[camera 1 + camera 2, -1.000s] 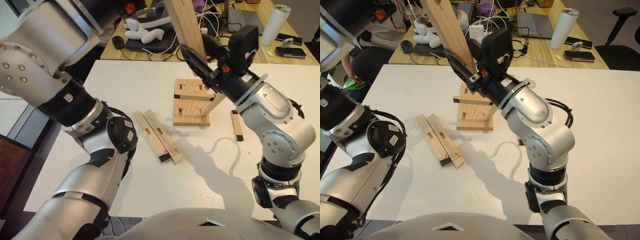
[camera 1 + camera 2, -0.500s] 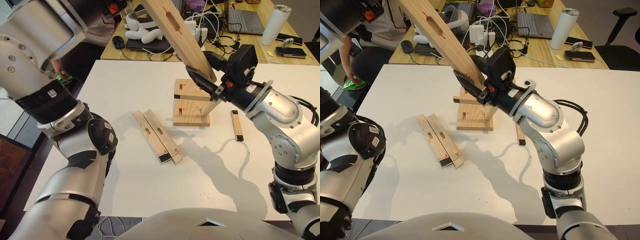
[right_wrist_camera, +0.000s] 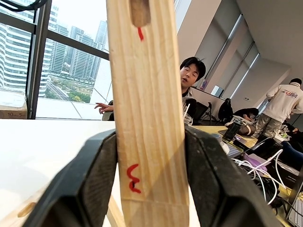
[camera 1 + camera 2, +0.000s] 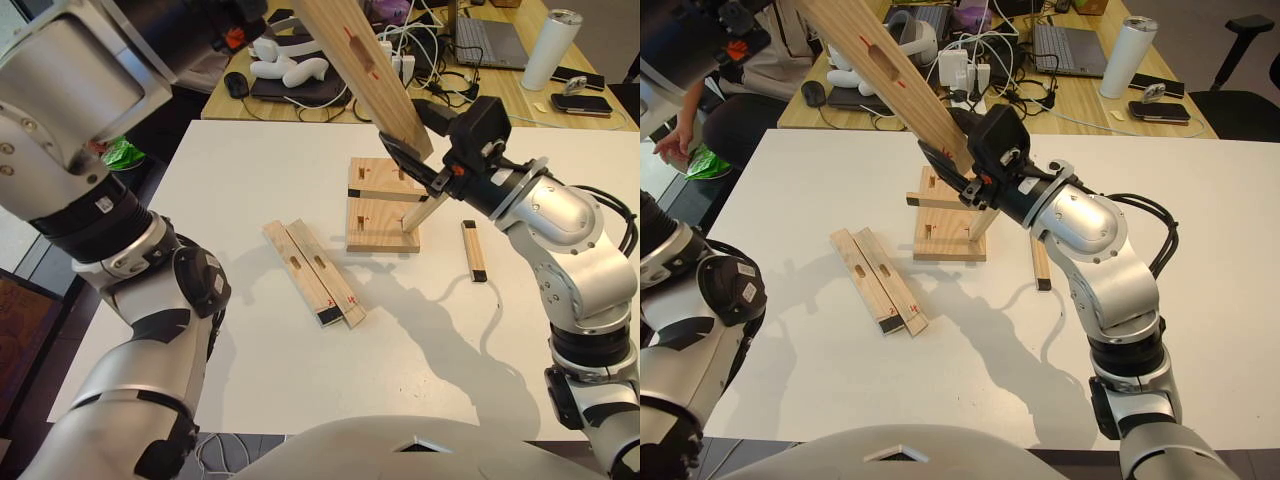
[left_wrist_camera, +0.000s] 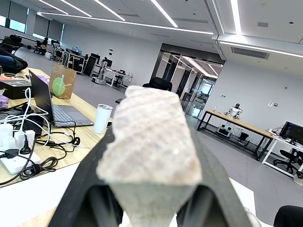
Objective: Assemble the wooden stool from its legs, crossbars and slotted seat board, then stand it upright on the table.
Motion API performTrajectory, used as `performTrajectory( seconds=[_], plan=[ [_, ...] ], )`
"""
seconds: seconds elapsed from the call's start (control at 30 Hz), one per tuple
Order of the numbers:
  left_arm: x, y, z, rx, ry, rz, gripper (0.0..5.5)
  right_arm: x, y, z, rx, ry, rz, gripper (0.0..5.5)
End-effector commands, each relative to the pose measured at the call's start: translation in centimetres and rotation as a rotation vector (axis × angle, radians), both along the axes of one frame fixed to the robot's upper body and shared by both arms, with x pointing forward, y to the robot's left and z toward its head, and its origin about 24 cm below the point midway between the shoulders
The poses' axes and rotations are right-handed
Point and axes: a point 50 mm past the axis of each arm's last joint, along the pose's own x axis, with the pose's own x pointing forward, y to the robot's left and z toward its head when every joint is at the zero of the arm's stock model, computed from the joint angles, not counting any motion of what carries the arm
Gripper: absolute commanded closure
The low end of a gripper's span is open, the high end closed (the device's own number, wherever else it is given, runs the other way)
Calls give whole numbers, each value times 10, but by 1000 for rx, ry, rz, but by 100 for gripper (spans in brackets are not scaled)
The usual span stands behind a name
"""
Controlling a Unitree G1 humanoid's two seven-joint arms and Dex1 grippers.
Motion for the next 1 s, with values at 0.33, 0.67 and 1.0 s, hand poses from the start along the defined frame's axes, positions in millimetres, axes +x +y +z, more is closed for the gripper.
performTrajectory(
  seconds=[0.33, 0.67, 1.0],
  plan=[
    [25, 56, 9, -207, 46, 336, 448, -5, -9, 36, 149, -252, -18, 171],
    [-5, 57, -99, 69, 170, 873, 448, 19, -70, 69, 634, -105, -499, 166],
    [-41, -5, -158, -96, 432, 857, 448, -1, -120, -42, 947, 399, -1021, 166]
  ],
)
